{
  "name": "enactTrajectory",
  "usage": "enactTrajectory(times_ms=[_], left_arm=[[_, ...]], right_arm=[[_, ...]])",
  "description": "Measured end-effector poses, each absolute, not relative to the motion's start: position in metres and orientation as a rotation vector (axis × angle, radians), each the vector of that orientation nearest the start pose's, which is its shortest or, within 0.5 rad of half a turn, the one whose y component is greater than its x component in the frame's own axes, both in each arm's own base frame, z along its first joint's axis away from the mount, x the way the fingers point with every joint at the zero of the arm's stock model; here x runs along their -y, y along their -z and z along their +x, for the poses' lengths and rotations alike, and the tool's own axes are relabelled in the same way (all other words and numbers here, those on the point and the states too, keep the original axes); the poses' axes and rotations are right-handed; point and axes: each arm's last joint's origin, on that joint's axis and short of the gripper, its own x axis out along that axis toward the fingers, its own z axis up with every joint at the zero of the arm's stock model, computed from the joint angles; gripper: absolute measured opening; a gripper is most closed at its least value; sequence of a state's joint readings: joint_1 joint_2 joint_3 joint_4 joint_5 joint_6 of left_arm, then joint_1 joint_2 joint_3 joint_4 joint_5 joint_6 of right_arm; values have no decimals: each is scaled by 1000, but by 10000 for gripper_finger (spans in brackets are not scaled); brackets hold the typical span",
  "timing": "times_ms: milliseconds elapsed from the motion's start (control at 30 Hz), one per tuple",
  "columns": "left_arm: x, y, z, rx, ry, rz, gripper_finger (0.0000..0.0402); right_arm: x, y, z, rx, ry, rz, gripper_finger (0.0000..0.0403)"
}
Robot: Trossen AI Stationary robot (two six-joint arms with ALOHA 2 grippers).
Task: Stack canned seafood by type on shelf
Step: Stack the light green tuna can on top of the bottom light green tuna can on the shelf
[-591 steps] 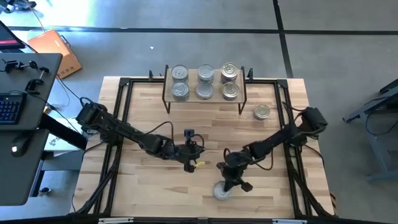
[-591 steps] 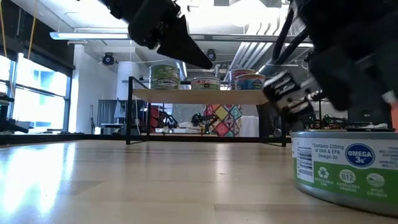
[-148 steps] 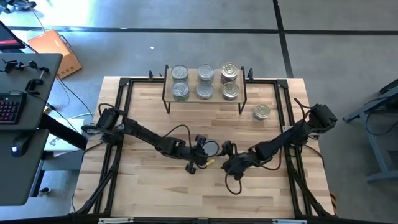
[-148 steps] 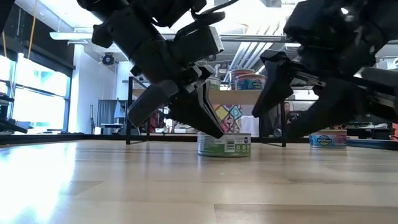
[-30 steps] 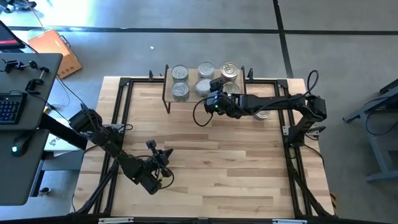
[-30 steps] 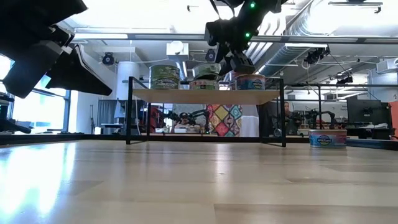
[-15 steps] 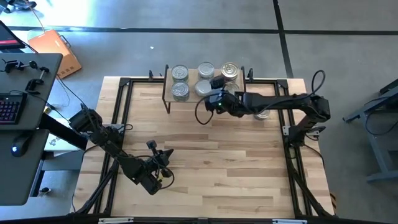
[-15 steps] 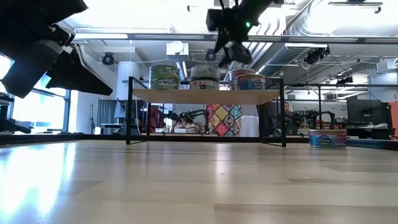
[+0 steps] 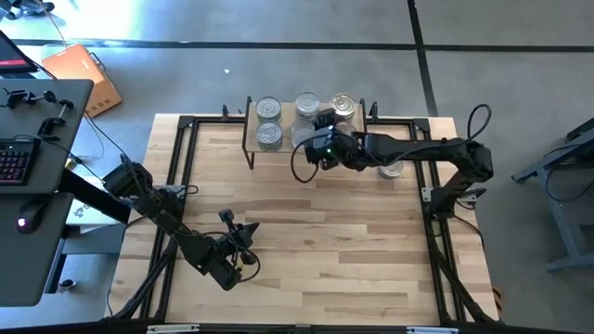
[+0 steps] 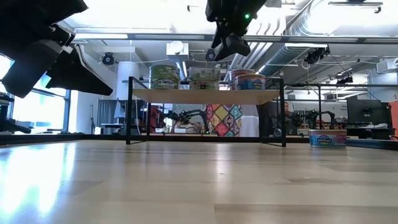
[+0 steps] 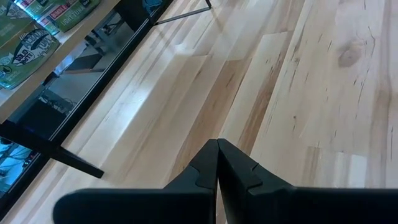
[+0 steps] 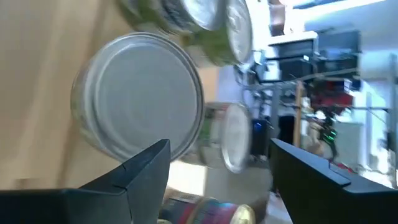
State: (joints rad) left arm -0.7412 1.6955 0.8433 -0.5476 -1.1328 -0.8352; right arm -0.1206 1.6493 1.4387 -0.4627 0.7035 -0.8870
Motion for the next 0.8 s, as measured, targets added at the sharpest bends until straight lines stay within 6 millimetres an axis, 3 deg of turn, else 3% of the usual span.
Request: enactTrajectory(times_ms=[133,400,633,800], left_arm=[[165,-142,219,-597,-603,352,0],[170,-142,224,-605,-554,334,0],[171,-145,241,-639,-439,340,0],[158,-139,265,-654,-418,336,1]], right_arm=[[45,-316,354,-948,283,-926,260],[2,-303,343,-916,-105,-522,259],[-46,-234,329,-947,-275,-393,259],[-46,-179,310,-963,-193,-270,259]])
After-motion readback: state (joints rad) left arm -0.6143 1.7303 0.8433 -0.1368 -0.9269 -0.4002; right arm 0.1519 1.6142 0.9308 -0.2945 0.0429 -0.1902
